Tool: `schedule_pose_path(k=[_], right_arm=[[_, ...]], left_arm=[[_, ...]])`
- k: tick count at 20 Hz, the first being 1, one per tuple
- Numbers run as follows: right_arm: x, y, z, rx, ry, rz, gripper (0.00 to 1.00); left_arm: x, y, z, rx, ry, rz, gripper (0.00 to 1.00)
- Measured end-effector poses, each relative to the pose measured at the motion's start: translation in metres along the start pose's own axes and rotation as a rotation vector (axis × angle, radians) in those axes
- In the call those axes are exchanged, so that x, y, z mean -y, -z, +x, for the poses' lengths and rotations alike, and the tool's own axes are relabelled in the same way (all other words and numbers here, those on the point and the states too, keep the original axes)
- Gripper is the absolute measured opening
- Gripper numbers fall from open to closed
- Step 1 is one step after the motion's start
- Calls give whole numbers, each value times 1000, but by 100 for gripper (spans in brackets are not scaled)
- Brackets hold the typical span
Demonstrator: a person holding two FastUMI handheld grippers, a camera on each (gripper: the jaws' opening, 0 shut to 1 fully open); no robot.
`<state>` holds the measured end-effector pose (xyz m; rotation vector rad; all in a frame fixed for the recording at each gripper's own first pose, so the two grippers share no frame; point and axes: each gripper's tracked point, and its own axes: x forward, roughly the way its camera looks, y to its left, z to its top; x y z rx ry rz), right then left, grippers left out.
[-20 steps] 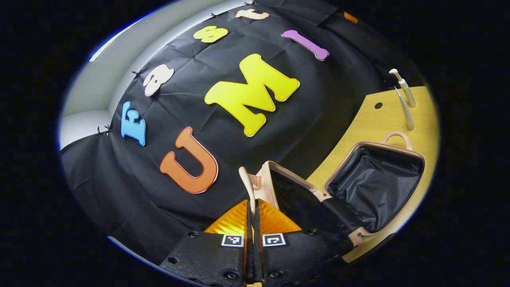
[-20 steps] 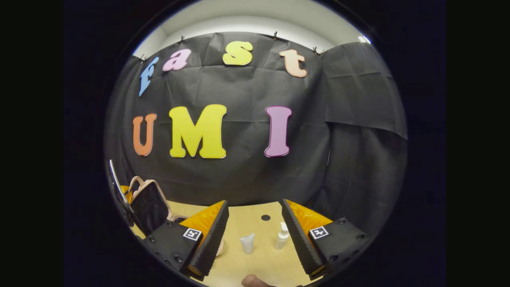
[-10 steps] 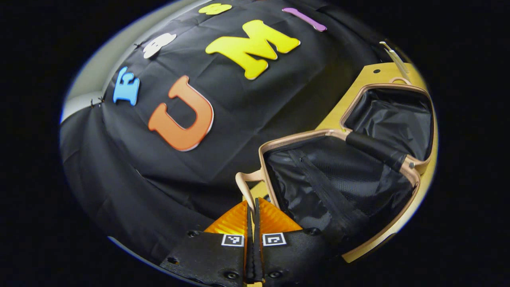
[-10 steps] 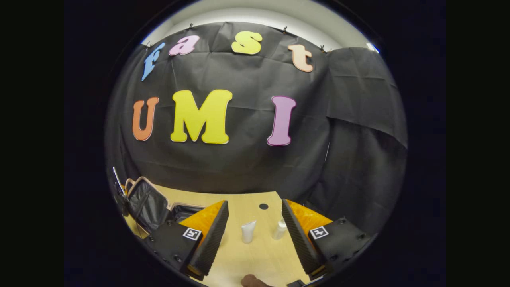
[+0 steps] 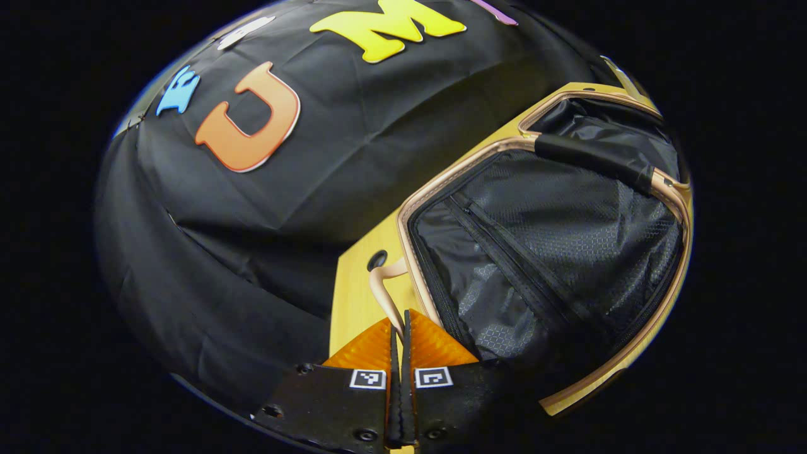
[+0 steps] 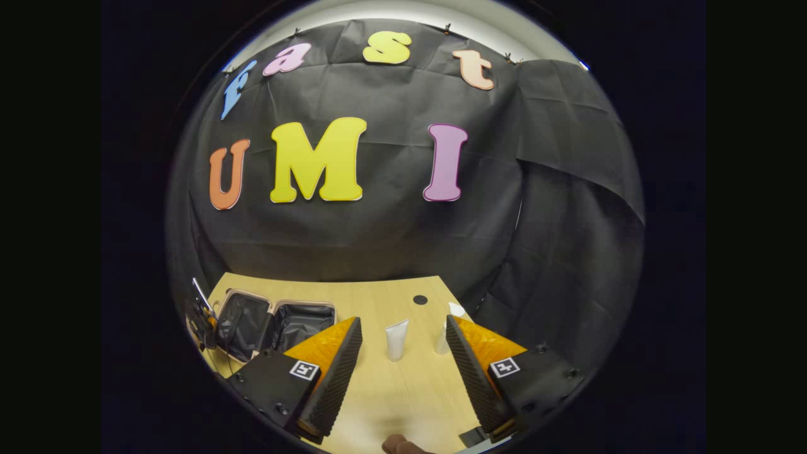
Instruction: First open the suitcase, pack the skin care products into it, and then close the suitcase.
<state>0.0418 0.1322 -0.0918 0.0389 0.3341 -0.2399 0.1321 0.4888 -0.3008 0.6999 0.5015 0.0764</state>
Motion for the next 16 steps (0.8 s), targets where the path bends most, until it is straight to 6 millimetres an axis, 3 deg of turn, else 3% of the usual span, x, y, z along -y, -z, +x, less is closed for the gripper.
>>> schedule_pose_path(k=[4, 6, 8, 9, 10, 13, 16], right_arm=[[6, -2, -8, 16, -6, -11, 80], [8, -1, -7, 19, -22, -9, 80], [13, 1, -2, 23, -33, -8, 80], [16, 1, 2, 26, -39, -6, 79], [19, 3, 7, 25, -49, -5, 80], [33, 7, 21, 26, -75, -5, 80], [58, 11, 38, 36, -92, -32, 80]], left_arm=[[-3, 2, 0, -9, -7, -41, 7], [-23, 4, -8, -17, -87, -20, 13], [-22, -6, -24, 2, -82, -57, 63], [-20, -12, -35, 22, -70, -81, 82], [-17, -21, -45, 27, -69, -99, 94], [2, -50, -71, 50, -71, -122, 98], [50, -97, -98, 91, -12, -126, 98]])
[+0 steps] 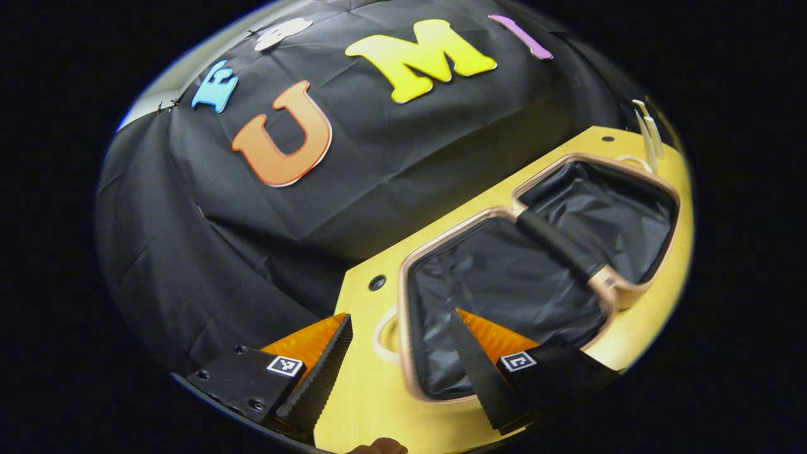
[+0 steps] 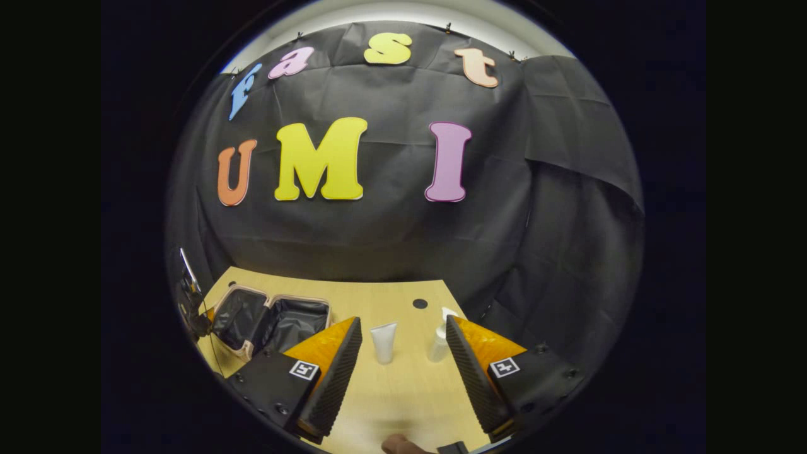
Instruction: First open the suitcase, pack the skin care products into it, and then close the suitcase.
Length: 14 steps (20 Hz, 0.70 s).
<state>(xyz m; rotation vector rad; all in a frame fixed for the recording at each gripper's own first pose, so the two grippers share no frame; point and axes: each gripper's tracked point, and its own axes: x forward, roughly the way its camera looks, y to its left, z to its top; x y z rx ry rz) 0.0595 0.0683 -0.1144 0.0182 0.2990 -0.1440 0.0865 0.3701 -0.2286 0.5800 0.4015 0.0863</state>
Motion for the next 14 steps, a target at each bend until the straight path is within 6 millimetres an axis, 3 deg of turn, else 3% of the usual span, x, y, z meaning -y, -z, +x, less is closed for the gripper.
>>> schedule_pose_path(k=[2, 6, 12, 14], right_arm=[[21, 3, 9, 3, -7, -34, 80], [61, 12, 25, 8, -23, -69, 80], [131, 28, 54, -47, -11, -49, 80], [155, 36, 66, -67, 12, -68, 80]], left_arm=[[45, -27, -15, 10, 59, -29, 98], [155, -84, -42, 41, 214, -130, 98], [291, -165, -46, 95, 386, -129, 99], [333, -180, -40, 97, 433, -142, 98]])
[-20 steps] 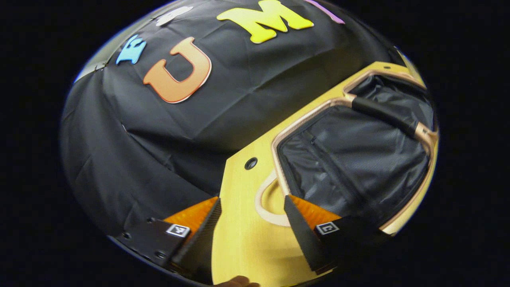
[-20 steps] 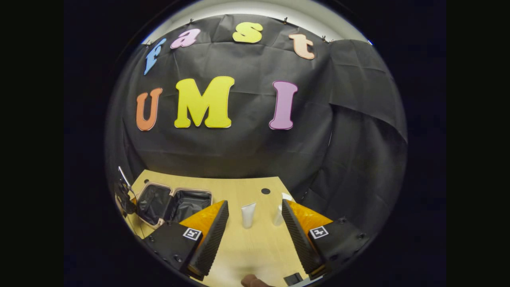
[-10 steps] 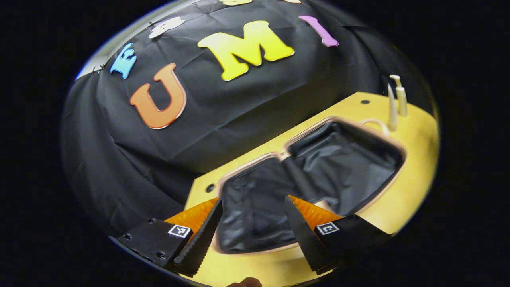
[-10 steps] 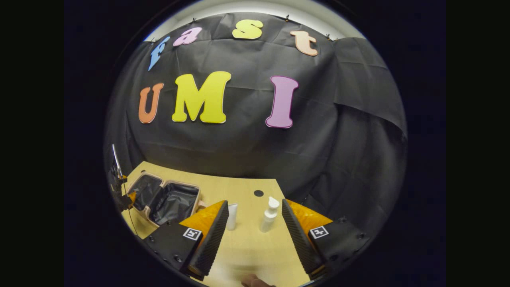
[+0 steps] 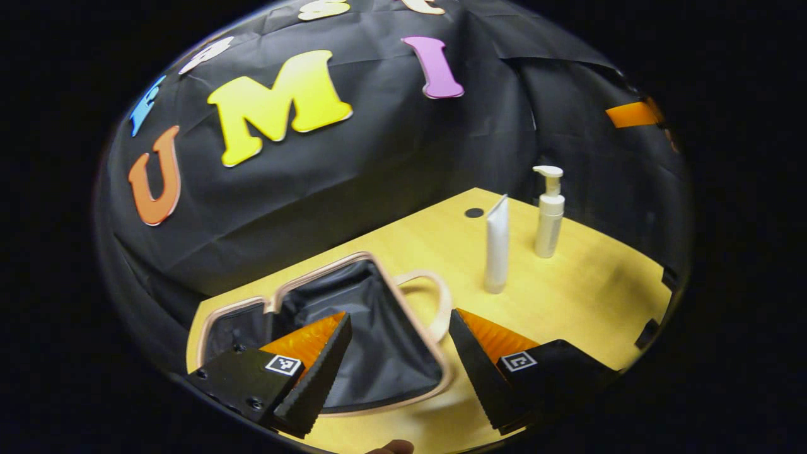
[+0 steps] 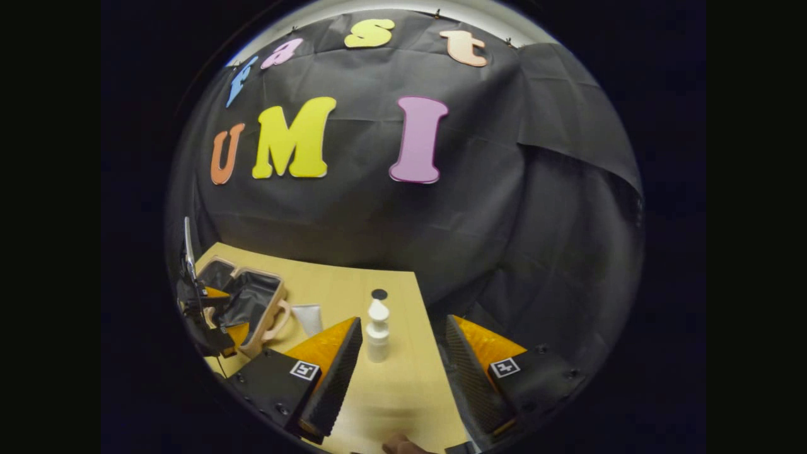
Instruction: First open the suitcase, pack the skin care products into it, and then close the suitcase.
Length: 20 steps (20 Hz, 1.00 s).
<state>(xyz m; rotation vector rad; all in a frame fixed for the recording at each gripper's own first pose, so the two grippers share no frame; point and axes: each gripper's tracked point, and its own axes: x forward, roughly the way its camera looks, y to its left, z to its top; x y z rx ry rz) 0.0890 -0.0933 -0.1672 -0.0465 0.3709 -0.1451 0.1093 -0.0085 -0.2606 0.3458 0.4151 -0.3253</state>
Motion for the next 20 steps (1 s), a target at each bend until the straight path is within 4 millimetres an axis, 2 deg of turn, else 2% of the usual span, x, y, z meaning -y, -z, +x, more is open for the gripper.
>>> schedule_pose_path(k=[3, 6, 11, 12, 14, 16, 17, 18, 19, 20], right_arm=[[23, 11, 14, -32, -11, 5, 79], [33, 20, 26, -50, -29, -11, 80], [51, 41, 35, -91, -47, -55, 80], [55, 45, 37, -96, -43, -60, 80], [61, 52, 39, -102, -38, -65, 80], [60, 60, 45, -109, -49, -74, 79], [59, 64, 47, -111, -50, -83, 80], [58, 66, 48, -112, -53, -87, 80], [53, 66, 49, -104, -65, -84, 80], [48, 66, 51, -94, -77, -82, 80]], left_arm=[[51, -8, 36, -10, 67, -66, 99], [82, -9, 72, -28, 84, -125, 99], [102, -3, 122, -37, 57, -159, 100], [104, -2, 130, -33, 59, -165, 97], [108, 0, 143, -22, 57, -173, 76], [110, 3, 149, -28, 58, -177, 75], [111, 4, 148, -30, 62, -184, 66], [111, 4, 147, -36, 57, -191, 67], [115, 5, 146, -45, 70, -204, 54], [118, 5, 144, -54, 78, -207, 53]])
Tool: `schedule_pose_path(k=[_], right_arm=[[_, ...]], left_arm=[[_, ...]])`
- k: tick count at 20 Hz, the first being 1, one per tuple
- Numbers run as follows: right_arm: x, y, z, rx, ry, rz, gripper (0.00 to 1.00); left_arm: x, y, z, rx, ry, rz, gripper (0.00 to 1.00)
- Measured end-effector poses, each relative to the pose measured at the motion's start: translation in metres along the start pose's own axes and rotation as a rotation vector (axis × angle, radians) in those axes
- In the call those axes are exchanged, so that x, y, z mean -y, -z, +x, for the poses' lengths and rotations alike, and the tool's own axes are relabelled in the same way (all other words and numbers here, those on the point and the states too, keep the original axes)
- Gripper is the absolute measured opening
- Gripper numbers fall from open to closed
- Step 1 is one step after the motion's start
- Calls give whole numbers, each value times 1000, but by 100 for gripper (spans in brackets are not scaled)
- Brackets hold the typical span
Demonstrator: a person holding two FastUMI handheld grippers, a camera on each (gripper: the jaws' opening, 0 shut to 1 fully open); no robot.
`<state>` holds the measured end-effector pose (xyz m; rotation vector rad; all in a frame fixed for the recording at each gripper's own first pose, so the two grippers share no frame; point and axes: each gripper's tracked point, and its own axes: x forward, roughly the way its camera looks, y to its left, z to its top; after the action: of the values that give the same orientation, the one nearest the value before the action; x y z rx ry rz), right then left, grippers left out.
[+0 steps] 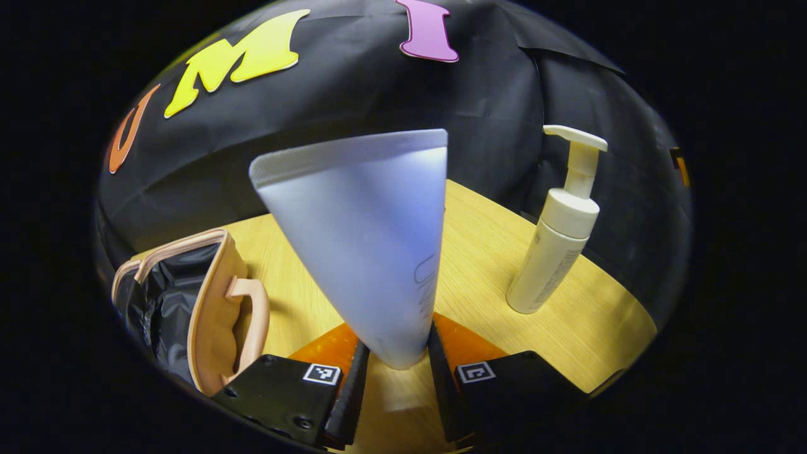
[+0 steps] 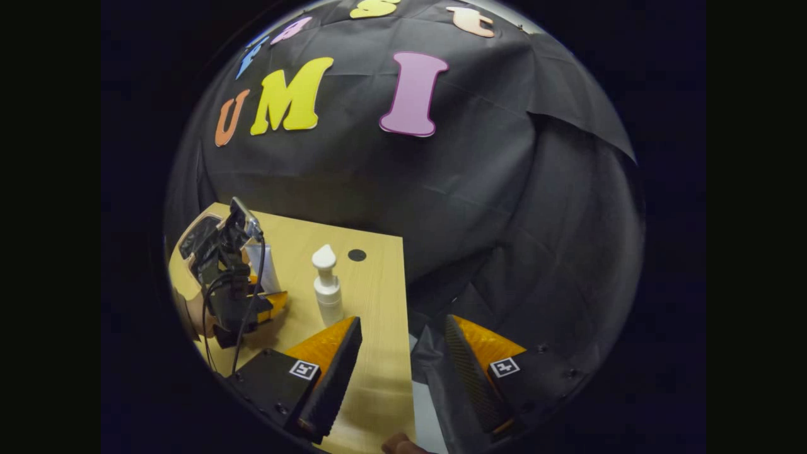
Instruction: First open the suitcase, pack the skin care products into it, and then close the suitcase.
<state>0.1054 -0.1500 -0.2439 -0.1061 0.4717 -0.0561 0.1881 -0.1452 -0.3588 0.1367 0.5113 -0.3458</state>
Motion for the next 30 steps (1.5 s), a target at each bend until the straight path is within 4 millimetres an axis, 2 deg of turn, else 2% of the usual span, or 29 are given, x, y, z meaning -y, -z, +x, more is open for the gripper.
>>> schedule_pose_path(k=[1, 2, 4, 9, 13, 16, 19, 24, 25, 30], right_arm=[[-8, -1, 4, 10, -27, 4, 80], [-19, 3, 10, 7, -56, 1, 80], [-36, 6, 27, 12, -109, 1, 80], [-91, 5, 68, 31, -241, 39, 80], [-118, 19, 107, -19, -264, 52, 80], [-117, 31, 133, -50, -227, 99, 81], [-114, 36, 144, -62, -208, 157, 80], [-122, 34, 143, -37, -200, 139, 62], [-121, 34, 143, -36, -193, 137, 53], [-127, 32, 145, -24, -176, 111, 51]], left_arm=[[1, 1, -1, -10, -2, 7, 57], [-1, 1, -3, -20, -11, 13, 51], [0, 6, -9, -38, -16, -10, 48], [-6, 2, -47, -42, -38, -64, 44], [-8, -5, -84, -34, -43, -88, 43], [-12, -5, -113, -38, -51, -96, 43], [-28, 1, -138, -57, -78, -92, 43], [-54, 8, -179, -71, -110, -70, 43], [-58, 8, -186, -68, -117, -63, 44], [-87, 4, -222, -66, -179, -70, 43]])
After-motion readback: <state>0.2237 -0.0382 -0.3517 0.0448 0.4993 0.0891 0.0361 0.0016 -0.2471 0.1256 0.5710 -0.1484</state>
